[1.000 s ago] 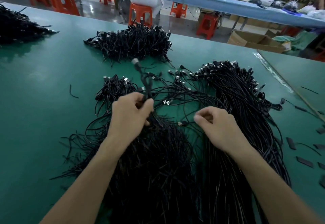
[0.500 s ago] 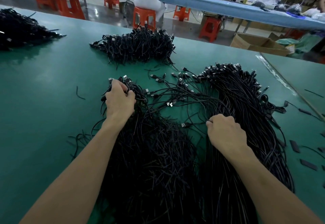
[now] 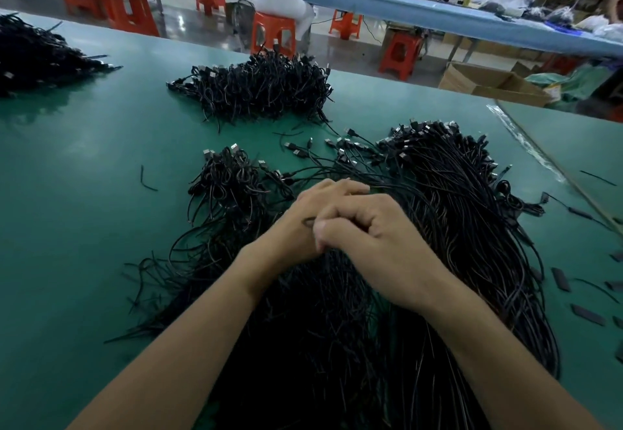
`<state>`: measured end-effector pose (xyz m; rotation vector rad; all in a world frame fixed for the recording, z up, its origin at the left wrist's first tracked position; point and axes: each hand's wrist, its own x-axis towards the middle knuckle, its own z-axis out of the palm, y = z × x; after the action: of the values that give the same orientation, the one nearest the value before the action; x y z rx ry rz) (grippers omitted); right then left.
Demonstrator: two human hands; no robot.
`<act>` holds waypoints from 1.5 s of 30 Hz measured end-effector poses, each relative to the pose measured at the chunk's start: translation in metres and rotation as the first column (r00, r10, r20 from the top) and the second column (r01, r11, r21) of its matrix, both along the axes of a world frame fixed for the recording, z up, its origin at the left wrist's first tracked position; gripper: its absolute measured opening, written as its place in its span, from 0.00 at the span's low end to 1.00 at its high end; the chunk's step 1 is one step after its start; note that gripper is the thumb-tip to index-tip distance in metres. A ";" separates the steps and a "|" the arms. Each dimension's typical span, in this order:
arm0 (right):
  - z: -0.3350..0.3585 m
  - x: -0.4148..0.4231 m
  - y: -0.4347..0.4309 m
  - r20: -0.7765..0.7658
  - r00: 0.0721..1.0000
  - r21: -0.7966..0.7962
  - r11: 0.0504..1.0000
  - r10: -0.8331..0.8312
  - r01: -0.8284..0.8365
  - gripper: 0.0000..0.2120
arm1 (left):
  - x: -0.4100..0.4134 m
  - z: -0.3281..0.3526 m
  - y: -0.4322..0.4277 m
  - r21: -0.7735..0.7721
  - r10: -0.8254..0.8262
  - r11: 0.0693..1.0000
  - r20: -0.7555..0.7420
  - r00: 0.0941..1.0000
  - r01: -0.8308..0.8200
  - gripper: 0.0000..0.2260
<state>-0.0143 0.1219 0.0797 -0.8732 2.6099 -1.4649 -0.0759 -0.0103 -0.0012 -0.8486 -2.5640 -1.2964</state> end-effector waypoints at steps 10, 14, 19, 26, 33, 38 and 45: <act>0.012 -0.008 0.045 0.142 0.951 -0.406 0.860 -0.276 0.310 0.19 | -0.005 0.011 -0.034 0.572 0.571 0.605 0.175 0.802 -0.555 0.17; -0.002 -0.035 0.078 -0.019 0.838 0.050 0.836 -0.546 0.546 0.13 | 0.014 0.031 -0.051 0.535 0.511 0.724 0.011 0.860 -0.436 0.17; -0.008 -0.033 0.074 -0.024 0.926 0.431 0.831 -0.378 0.351 0.13 | 0.034 0.047 -0.046 0.123 0.306 0.946 -0.043 0.951 -0.299 0.10; 0.000 -0.013 0.030 -0.081 0.992 0.221 0.969 -0.098 0.114 0.16 | 0.039 0.052 -0.015 -0.136 0.226 0.960 -0.144 0.963 -0.246 0.08; 0.004 -0.015 0.041 -0.149 0.917 -0.271 0.907 -0.370 0.322 0.14 | 0.039 0.051 -0.031 0.262 0.191 0.947 0.003 0.982 -0.185 0.16; 0.000 -0.018 0.043 -0.117 0.889 -0.364 0.852 -0.443 0.377 0.12 | 0.054 0.048 -0.041 0.296 -0.227 0.951 0.466 0.855 0.092 0.27; -0.016 -0.015 0.032 -0.073 0.925 -0.099 0.925 -0.373 0.366 0.11 | 0.062 0.054 -0.034 0.886 -0.684 0.462 0.336 0.648 0.029 0.20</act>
<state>-0.0292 0.1536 0.0636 -0.4743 2.9234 -1.6602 -0.0140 -0.0441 0.0530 -0.8371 -1.5517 -3.1003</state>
